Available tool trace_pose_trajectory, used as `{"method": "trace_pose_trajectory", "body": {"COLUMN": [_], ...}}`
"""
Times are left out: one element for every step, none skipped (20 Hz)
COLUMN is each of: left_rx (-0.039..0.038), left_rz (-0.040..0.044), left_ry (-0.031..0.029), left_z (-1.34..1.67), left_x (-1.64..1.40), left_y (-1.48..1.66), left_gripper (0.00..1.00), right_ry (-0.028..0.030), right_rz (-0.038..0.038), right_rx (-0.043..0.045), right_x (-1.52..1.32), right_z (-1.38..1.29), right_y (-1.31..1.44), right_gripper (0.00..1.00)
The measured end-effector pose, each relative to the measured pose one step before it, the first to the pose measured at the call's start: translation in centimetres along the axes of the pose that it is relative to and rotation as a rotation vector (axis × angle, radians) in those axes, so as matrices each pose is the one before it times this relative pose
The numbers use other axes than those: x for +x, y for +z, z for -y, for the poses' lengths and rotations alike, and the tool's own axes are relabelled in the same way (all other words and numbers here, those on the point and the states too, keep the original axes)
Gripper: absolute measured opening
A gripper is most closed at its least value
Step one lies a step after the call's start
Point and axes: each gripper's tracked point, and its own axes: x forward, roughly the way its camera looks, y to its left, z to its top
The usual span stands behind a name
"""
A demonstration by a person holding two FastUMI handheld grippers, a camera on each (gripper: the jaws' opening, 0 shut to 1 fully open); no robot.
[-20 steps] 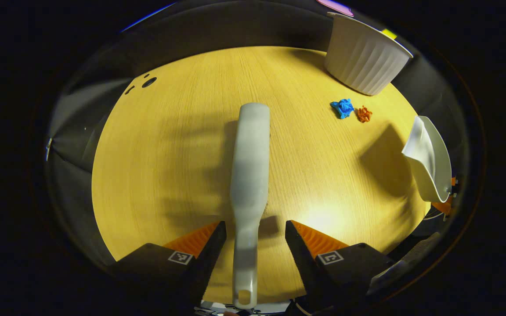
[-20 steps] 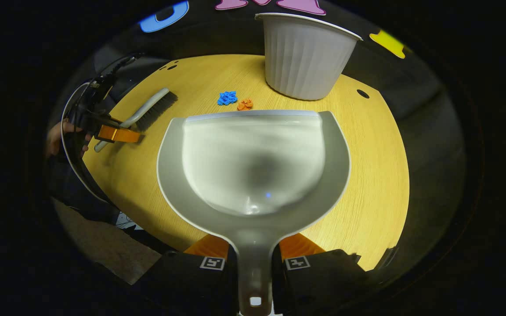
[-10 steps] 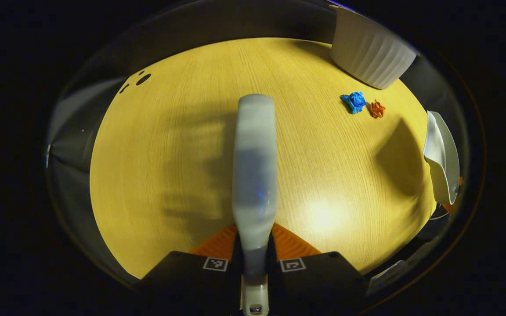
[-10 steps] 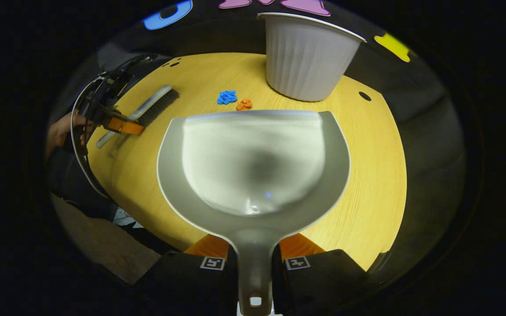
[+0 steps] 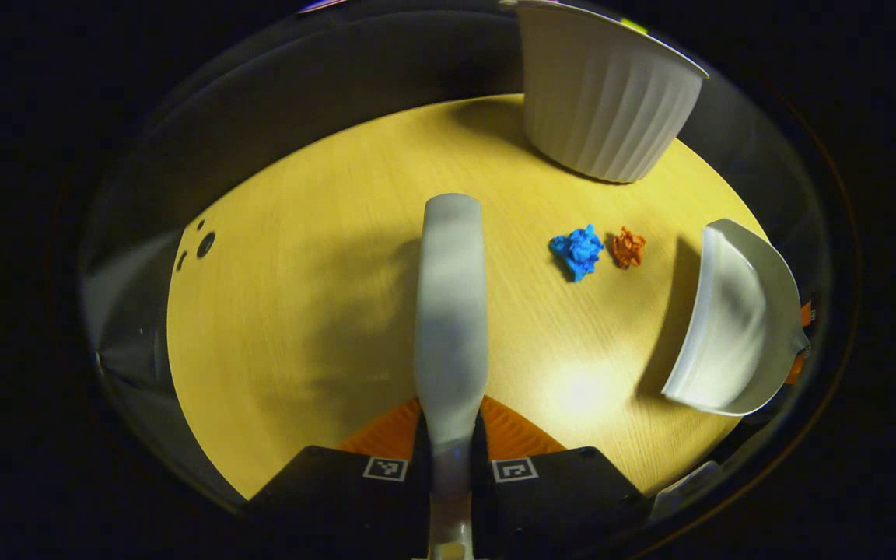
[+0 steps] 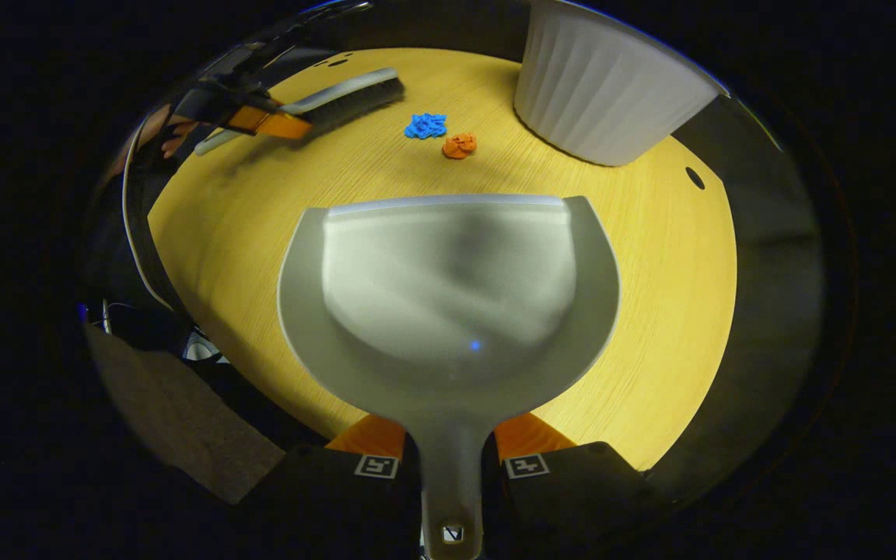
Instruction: Pick up the small broom and dustpan from the desktop, sweep the trash into the dustpan with the broom, and then empty the trash into the garbage bin.
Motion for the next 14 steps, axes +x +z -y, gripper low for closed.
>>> {"method": "trace_pose_trajectory", "body": {"left_rx": [0.0227,0.02053,0.01926,0.02214,0.02212,0.01832,0.01567,0.0171,0.02369,0.02911,0.02944,0.02613,0.02208,0.01935], "left_rz": [-0.00691,-0.01116,-0.00787,-0.00637,-0.00643,-0.00669,-0.00125,-0.00512,-0.00311,-0.0036,-0.00716,-0.00791,-0.00971,-0.00271], "left_ry": [-0.00937,-0.01146,-0.00959,-0.00605,-0.00747,-0.0129,-0.01764,-0.02456,-0.02889,-0.02382,-0.02213,-0.01757,-0.01973,-0.02414], "left_z": [0.525,0.705,0.601,0.501,0.417,0.53,0.643,0.613,0.676,0.602,0.424,0.574,0.551,0.775], "left_x": [0.28,0.541,0.375,0.413,0.256,0.069,0.064,0.194,-0.033,-0.4,-0.334,-0.091,-0.143,0.034], "left_y": [0.695,0.506,0.445,0.361,0.297,0.304,0.4,0.289,0.287,0.308,0.323,0.314,0.277,-0.053], "left_gripper": [0.25,0.25,0.25,0.25,0.25,0.25,0.25,0.25,0.23,0.25,0.25,0.25,0.25,0.25], "right_ry": [0.00149,0.00184,0.00271,0.00449,0.0044,0.00317,0.00301,0.00113,0.00149,0.00174,0.00122,0.00445,0.00512,0.00086], "right_rz": [-0.01061,-0.01002,-0.00826,-0.00524,-0.00339,-0.00185,-0.00132,-0.00036,0.00046,0.00117,0.00017,0.00119,0.00151,0.00248], "right_rx": [-0.00332,-0.00154,-0.00064,0.00065,0.0017,0.00083,-0.00125,-0.00156,-0.00281,-0.00446,-0.00434,-0.00396,-0.00059,-0.00156], "right_x": [0.187,0.223,0.101,0.177,0.104,0.112,0.097,0.151,0.087,0.134,0.145,0.058,-0.025,0.017], "right_z": [0.021,0.076,0.055,0.013,0.064,0.048,0.114,0.19,0.202,0.078,0.188,0.09,-0.089,0.02], "right_y": [0.03,-0.055,0.041,0.042,0.118,0.039,0.116,0.088,0.108,-0.134,0.025,0.143,0.006,-0.03], "right_gripper": [0.35,0.35,0.35,0.38,0.35,0.35,0.35,0.38,0.38,0.38,0.35,0.35,0.38,0.35]}}
